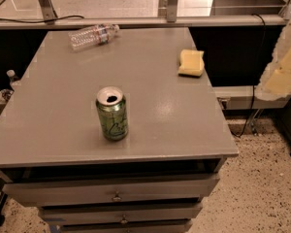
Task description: Pick sponge
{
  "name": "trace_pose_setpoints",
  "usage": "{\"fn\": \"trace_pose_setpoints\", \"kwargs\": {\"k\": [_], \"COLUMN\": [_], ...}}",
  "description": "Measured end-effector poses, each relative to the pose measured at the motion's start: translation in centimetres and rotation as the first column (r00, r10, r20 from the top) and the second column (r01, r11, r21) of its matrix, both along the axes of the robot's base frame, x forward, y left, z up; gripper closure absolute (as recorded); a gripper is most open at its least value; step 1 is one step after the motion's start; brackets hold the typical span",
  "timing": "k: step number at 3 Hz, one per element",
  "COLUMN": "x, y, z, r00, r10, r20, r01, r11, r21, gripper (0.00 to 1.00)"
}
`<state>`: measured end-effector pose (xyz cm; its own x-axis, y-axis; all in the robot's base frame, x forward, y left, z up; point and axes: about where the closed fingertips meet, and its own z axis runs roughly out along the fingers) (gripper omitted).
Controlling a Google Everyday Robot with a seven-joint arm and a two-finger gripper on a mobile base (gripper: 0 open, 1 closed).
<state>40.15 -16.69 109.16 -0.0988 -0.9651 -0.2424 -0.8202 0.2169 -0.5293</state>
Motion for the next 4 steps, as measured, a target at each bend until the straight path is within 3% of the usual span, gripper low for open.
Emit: {"fn": "trace_pose_setpoints", "kwargs": {"k": [1, 2, 3, 4], "x": [0.0, 2.1, 7.5, 12.5], "y": [0.0, 0.4, 0.9, 1.4], "z": [0.0, 0.2, -1.9, -4.6], "r00": [1.0000, 0.9981, 0.9928, 0.9911], "r10": [0.000, 0.004, -0.010, -0.027], "r20": [0.000, 0.062, 0.120, 0.130], "r01": [0.000, -0.004, 0.003, 0.011], "r11": [1.000, 1.000, 0.998, 0.992], "r21": [0.000, 0.015, 0.064, 0.125], "gripper": [0.00, 0.00, 0.00, 0.00]}}
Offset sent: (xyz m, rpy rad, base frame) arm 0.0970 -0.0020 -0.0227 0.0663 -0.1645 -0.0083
